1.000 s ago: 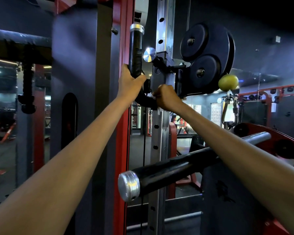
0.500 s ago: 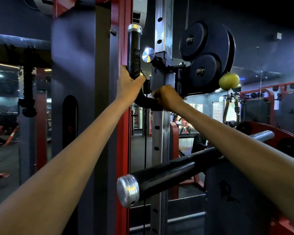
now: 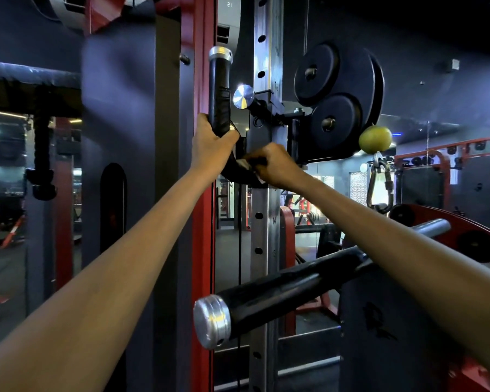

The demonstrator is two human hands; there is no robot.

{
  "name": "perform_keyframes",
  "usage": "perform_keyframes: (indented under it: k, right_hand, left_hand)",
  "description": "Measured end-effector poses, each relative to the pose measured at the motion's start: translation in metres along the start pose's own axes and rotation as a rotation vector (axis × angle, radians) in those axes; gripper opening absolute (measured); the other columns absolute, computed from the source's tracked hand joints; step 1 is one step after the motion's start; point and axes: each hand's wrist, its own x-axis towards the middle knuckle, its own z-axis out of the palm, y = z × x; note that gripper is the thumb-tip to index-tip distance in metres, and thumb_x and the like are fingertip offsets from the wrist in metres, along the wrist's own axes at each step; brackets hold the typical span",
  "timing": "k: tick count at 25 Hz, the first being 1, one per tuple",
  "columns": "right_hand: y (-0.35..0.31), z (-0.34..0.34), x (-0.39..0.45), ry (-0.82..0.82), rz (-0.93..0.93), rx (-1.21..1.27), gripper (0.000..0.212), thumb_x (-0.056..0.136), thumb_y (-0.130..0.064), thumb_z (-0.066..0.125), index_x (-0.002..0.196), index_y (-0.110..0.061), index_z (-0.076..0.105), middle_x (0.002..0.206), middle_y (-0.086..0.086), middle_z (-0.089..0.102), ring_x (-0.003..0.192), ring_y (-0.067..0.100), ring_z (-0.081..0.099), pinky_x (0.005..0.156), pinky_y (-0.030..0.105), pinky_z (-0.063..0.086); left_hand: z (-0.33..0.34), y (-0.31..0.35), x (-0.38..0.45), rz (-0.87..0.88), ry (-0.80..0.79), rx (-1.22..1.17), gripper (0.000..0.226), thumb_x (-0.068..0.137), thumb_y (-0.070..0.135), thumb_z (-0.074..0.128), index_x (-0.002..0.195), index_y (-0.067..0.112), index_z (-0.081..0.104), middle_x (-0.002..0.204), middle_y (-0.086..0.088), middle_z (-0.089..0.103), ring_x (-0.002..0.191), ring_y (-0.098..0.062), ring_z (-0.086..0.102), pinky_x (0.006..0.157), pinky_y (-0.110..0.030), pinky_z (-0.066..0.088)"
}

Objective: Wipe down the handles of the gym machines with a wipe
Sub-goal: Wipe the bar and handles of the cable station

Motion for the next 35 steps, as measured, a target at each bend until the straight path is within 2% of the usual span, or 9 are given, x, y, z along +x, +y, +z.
perform_keyframes:
  k: [7,10,15,18,22,26,29,33,35]
  right_hand:
    - [-0.001,0.014,-0.001,0.017,0.160,-0.329,0.027,0.086,-0.009,0.056,0.060,-0.006,0.053,0.065,0.021,0.053,0.067,0.026,0.048,0.061,0.026,0.028]
    - [-0.007,0.023,-0.003,0.129,0.267,-0.206,0.042,0.087,-0.007,0.055,0.051,-0.012,0.034,0.051,0.005,0.034,0.059,0.019,0.047,0.046,0.026,0.025]
    - [0.005,0.017,-0.014,0.090,0.186,-0.126,0.027,0.092,-0.013,0.056,0.081,0.007,0.068,0.065,0.015,0.055,0.059,0.012,0.048,0.045,0.017,0.026]
    - [0.008,0.020,-0.011,0.053,0.175,-0.126,0.024,0.092,-0.010,0.055,0.078,0.005,0.069,0.075,0.012,0.062,0.072,0.012,0.052,0.059,0.022,0.031]
    - [-0.016,0.020,-0.011,0.117,0.164,-0.007,0.042,0.090,-0.004,0.054,0.050,-0.012,0.043,0.057,-0.004,0.048,0.054,0.005,0.040,0.043,0.010,0.028]
    - [-0.030,0.017,-0.028,0.226,0.032,0.174,0.016,0.088,-0.005,0.058,0.080,0.001,0.071,0.062,-0.001,0.062,0.050,-0.004,0.048,0.051,0.009,0.041]
    - [-0.011,0.017,-0.025,0.230,-0.011,0.088,0.021,0.091,-0.011,0.058,0.086,0.005,0.072,0.073,0.019,0.070,0.053,-0.007,0.051,0.053,0.007,0.039]
    - [0.020,0.022,0.002,0.149,0.089,-0.200,0.018,0.083,0.007,0.053,0.083,0.008,0.071,0.081,0.029,0.067,0.080,0.029,0.066,0.066,0.034,0.047]
    - [0.022,0.028,0.003,0.184,0.089,-0.211,0.019,0.082,0.009,0.052,0.079,0.009,0.070,0.074,0.029,0.067,0.073,0.026,0.064,0.061,0.032,0.044]
  left_hand:
    - [0.000,0.001,-0.001,0.003,0.003,0.008,0.028,0.084,0.005,0.059,0.103,0.014,0.040,0.082,0.005,0.048,0.068,-0.004,0.051,0.051,-0.005,0.043]
    - [0.000,0.000,-0.001,0.016,0.011,0.004,0.027,0.084,0.006,0.059,0.103,0.014,0.040,0.081,0.006,0.048,0.067,-0.003,0.050,0.053,-0.008,0.043]
    - [0.001,0.000,-0.002,0.015,0.008,-0.015,0.026,0.086,0.007,0.058,0.103,0.013,0.040,0.082,0.006,0.046,0.068,-0.002,0.049,0.052,-0.005,0.042]
    - [0.000,0.002,-0.004,0.010,-0.001,-0.027,0.026,0.087,0.006,0.058,0.104,0.012,0.039,0.082,0.005,0.046,0.066,-0.002,0.049,0.052,-0.004,0.042]
    - [0.000,0.001,-0.003,0.006,0.023,0.004,0.027,0.085,0.007,0.058,0.103,0.012,0.039,0.083,0.002,0.050,0.067,-0.005,0.050,0.053,-0.010,0.042]
    - [0.000,0.001,-0.002,0.019,0.034,0.056,0.027,0.084,0.010,0.060,0.101,0.013,0.039,0.080,0.007,0.046,0.067,-0.003,0.048,0.051,-0.007,0.039]
    - [0.000,0.002,-0.004,0.018,0.017,0.037,0.026,0.085,0.008,0.057,0.102,0.013,0.038,0.078,0.006,0.045,0.064,-0.003,0.047,0.049,-0.007,0.039]
    - [-0.002,0.002,-0.004,0.023,-0.014,0.013,0.028,0.086,0.009,0.058,0.104,0.013,0.037,0.076,0.006,0.046,0.062,-0.005,0.049,0.054,-0.013,0.044]
    - [-0.003,0.000,-0.001,0.019,-0.033,0.016,0.031,0.086,0.010,0.059,0.110,0.013,0.038,0.079,0.006,0.048,0.067,-0.006,0.052,0.062,-0.019,0.048]
